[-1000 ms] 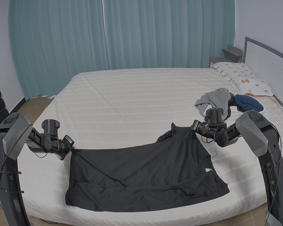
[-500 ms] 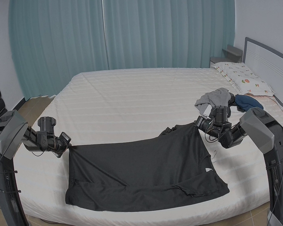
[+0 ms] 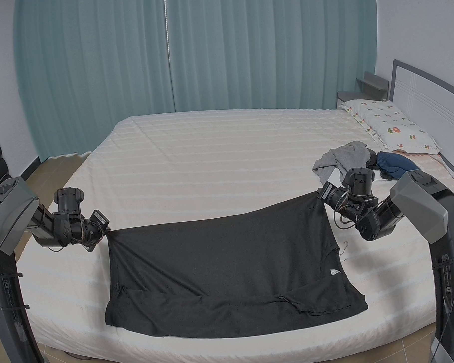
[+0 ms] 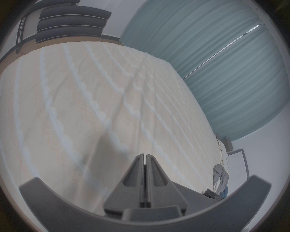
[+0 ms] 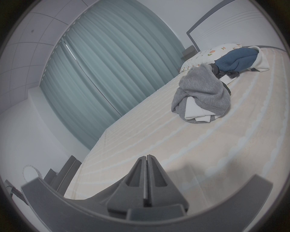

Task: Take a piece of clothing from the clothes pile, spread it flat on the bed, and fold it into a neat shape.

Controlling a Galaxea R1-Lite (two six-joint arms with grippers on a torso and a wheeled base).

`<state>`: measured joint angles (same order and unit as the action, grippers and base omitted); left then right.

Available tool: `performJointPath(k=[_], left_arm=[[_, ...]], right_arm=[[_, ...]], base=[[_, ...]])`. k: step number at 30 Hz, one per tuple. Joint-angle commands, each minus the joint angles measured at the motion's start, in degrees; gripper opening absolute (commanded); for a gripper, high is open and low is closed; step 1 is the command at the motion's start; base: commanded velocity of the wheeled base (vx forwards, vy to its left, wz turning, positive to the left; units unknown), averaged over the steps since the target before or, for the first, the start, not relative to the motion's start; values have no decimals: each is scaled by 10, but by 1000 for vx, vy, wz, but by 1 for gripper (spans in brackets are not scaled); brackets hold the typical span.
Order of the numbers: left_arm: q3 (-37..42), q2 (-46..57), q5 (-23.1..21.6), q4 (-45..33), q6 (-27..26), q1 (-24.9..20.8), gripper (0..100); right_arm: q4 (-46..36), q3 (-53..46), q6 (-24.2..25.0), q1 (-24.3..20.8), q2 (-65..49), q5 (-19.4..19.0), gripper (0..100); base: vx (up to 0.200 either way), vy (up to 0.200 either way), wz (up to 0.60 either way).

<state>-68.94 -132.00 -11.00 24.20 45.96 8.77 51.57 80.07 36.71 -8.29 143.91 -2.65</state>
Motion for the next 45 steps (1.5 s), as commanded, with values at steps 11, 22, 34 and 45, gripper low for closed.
performJointPath(k=[11, 22, 34, 45], left_arm=[[27, 24, -6, -2, -6, -1, 0], [98, 62, 1, -6, -84, -1, 0], [187, 108, 1, -12, -196, -3, 0], [260, 106, 40, -12, -308, -18, 0]], right_arm=[[-5, -95, 0, 7, -50, -43, 0], [-11, -219, -5, 13, -132, -104, 0], [-10, -385, -25, 13, -188, -155, 0], [-28, -457, -112, 14, -172, -155, 0]], base=[[0, 0, 0], [0, 0, 0], [0, 0, 0], [0, 0, 0]])
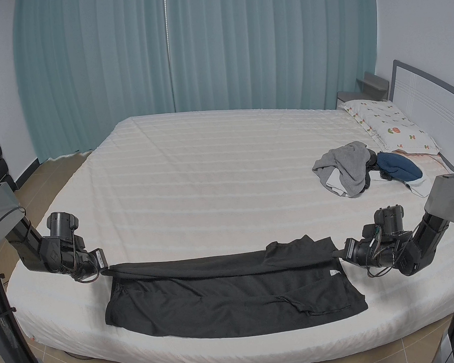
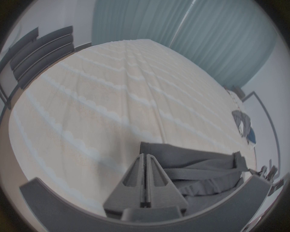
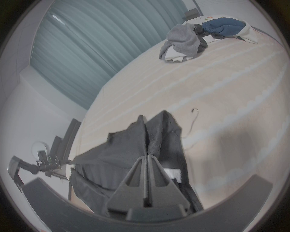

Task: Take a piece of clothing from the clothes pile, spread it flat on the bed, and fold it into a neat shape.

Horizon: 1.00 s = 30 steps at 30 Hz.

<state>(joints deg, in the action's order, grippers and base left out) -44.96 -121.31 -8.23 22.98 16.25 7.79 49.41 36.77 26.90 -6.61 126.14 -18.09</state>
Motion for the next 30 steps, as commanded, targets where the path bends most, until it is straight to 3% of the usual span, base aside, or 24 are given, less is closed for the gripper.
performJointPath(k=[1, 12, 13, 14, 20, 27, 30], left_arm=[[23, -2, 14, 0, -11, -12, 0], [31, -3, 15, 0, -12, -19, 0], [34, -3, 15, 0, -12, -21, 0], [34, -3, 15, 0, -12, -23, 100], [37, 13, 16, 0, -12, -23, 100], [18, 32, 7, 0, 7, -8, 100], [0, 29, -10, 0, 49, -8, 100]], right_arm=[[-6, -28, -22, -2, 8, 0, 0], [-21, -26, -43, -3, 14, 7, 0], [-21, -23, -42, -3, 16, 7, 100], [-19, -21, -41, -2, 15, 6, 100], [-30, -8, -12, 2, -35, -3, 100], [-27, 12, 81, -1, -19, -4, 100], [-26, 24, 123, 1, -2, -3, 100]], base=[[0, 0, 0], [0, 0, 0], [0, 0, 0], [0, 0, 0], [0, 0, 0], [0, 0, 0], [0, 0, 0]])
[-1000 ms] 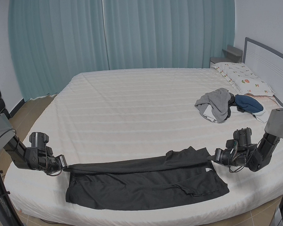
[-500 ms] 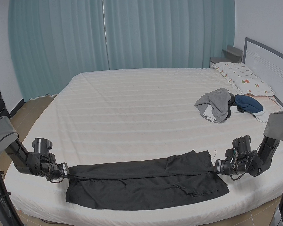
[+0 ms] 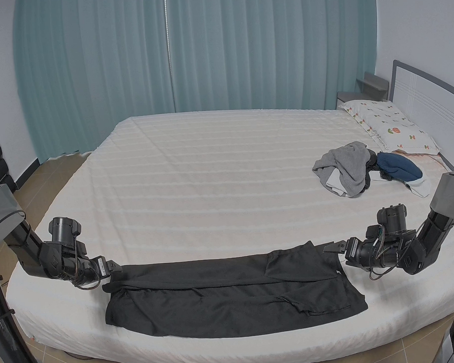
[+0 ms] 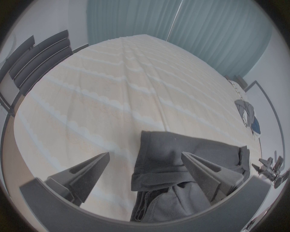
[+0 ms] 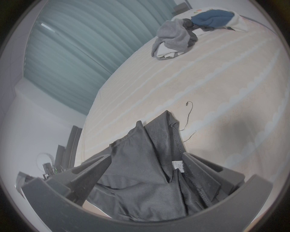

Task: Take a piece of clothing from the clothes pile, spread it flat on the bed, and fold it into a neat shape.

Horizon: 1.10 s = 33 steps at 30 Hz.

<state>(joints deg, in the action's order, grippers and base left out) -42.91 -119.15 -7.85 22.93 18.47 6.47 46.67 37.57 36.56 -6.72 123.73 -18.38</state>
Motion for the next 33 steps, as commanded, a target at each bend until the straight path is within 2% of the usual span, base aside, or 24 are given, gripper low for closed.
performJointPath(k=[1, 2, 4, 7, 17, 28, 29, 33], left_arm=[[-25, 7, -23, 0, 42, 5, 100], [-25, 7, -23, 0, 42, 5, 100], [-35, 4, -59, 0, 78, 5, 100], [-48, -13, -92, 0, 109, 5, 100], [-92, -89, -92, 7, 161, 2, 100], [-100, -101, -80, 8, 161, 3, 100], [-99, -101, -79, 9, 162, 3, 0], [-99, -101, -76, 8, 162, 2, 0]], right_arm=[[2, 17, 39, 3, 25, 0, 100], [2, 17, 39, 3, 25, 0, 100], [2, 13, 66, 7, 23, 1, 100], [1, 11, 77, 8, 25, 1, 100], [2, 13, 91, 2, 34, 1, 100], [2, 14, 91, -1, 34, 3, 100], [2, 14, 91, -1, 34, 3, 100], [2, 13, 91, 0, 34, 5, 100]], base=[[0, 0, 0], [0, 0, 0], [0, 0, 0], [0, 0, 0], [0, 0, 0], [0, 0, 0], [0, 0, 0], [0, 0, 0]])
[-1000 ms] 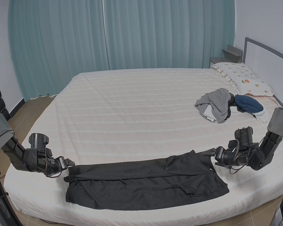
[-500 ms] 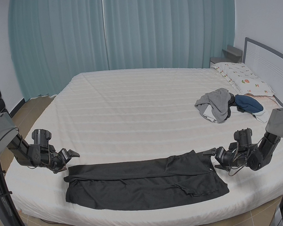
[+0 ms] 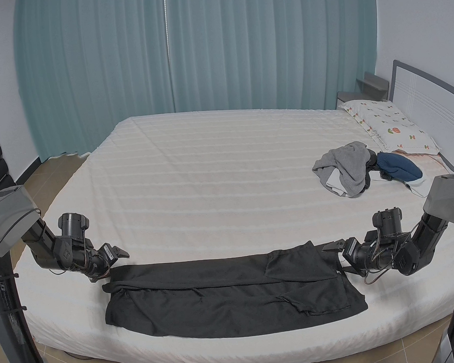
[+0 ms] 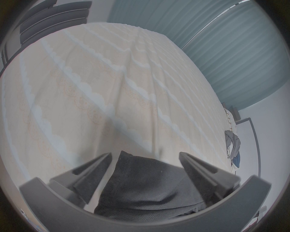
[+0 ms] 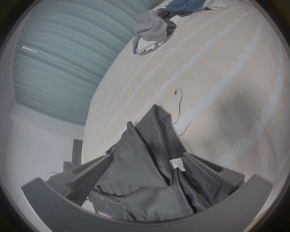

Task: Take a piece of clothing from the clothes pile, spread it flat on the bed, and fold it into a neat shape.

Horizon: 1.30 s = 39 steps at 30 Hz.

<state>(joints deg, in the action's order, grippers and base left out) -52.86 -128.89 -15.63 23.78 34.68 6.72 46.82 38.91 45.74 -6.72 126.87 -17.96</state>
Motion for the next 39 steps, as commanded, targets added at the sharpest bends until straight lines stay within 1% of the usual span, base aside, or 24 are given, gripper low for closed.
performJointPath(k=[1, 5, 15, 23, 24, 27, 28, 29, 31, 39], left_arm=[[0, -4, 3, -1, 1, 1, 0], [-1, -1, 14, -1, 6, 3, 0], [-1, 37, 17, 14, 33, 15, 0], [-1, 33, 17, 21, 29, 20, 0], [-2, 26, 18, 21, 30, 20, 0], [-2, 24, 18, 21, 30, 20, 0], [-3, 23, 17, 21, 34, 20, 0], [-3, 23, 17, 21, 34, 20, 100], [-6, 14, 17, 21, 33, 20, 100], [-16, 1, 10, 21, 36, 28, 100]], right_arm=[[0, 0, 0, 0, 2, 1, 100], [1, 2, 0, 4, 3, 1, 100], [1, 6, 0, 8, 11, 3, 100], [1, 13, 0, 10, 19, 3, 100], [0, 22, 0, 19, 24, 3, 100], [0, 25, 1, 21, 26, 3, 100], [1, 28, 2, 28, 30, 3, 100], [1, 28, 2, 28, 30, 3, 100], [0, 35, 11, 29, 32, 4, 100], [-1, 50, 14, 32, 50, 4, 100]], base=[[0, 0, 0], [0, 0, 0], [0, 0, 0], [0, 0, 0], [0, 0, 0], [0, 0, 0], [0, 0, 0], [0, 0, 0], [0, 0, 0], [0, 0, 0]])
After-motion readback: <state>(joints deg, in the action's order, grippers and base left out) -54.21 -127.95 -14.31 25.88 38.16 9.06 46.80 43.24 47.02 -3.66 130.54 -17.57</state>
